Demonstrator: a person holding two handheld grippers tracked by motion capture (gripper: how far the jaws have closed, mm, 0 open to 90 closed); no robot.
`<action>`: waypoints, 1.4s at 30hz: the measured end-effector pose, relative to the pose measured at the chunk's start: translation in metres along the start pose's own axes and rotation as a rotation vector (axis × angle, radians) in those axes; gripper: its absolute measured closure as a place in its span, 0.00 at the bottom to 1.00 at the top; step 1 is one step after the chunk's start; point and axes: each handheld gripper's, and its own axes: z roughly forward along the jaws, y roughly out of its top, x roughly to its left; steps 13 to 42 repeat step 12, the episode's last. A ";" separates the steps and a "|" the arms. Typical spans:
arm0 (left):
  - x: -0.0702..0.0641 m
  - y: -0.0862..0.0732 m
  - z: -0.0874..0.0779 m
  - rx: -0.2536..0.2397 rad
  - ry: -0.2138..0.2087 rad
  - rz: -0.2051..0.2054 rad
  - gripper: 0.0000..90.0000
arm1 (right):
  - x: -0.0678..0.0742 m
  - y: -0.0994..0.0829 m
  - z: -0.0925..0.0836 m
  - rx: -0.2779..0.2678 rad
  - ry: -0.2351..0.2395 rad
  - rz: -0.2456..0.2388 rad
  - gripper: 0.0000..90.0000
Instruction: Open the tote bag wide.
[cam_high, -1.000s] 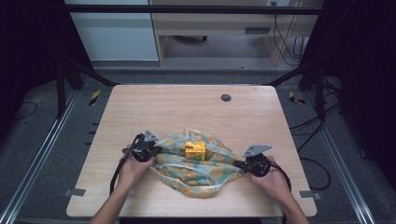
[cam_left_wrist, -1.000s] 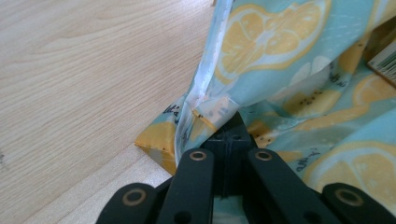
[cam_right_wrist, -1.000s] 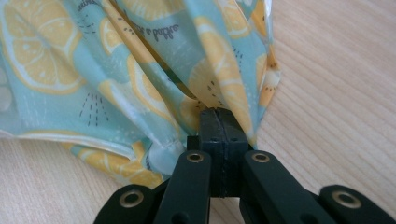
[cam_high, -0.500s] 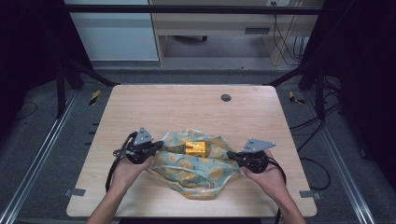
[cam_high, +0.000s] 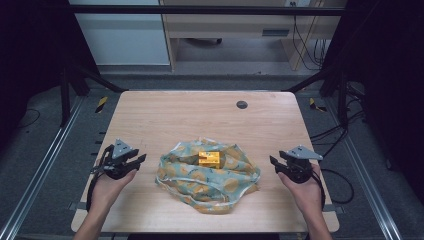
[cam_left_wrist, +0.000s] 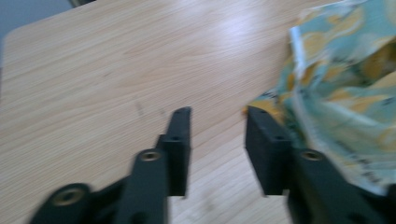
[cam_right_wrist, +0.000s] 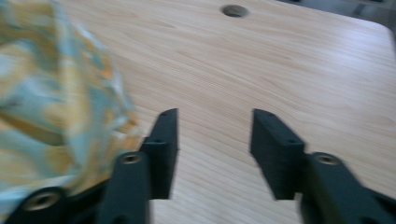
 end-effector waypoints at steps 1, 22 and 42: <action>0.002 -0.002 0.000 0.004 0.014 -0.002 0.53 | -0.002 -0.002 0.001 0.005 -0.027 0.005 0.46; 0.016 -0.028 0.009 0.048 0.010 -0.069 0.10 | -0.009 -0.021 0.007 0.088 -0.107 0.062 0.08; 0.016 -0.028 0.009 0.048 0.010 -0.069 0.10 | -0.009 -0.021 0.007 0.088 -0.107 0.062 0.08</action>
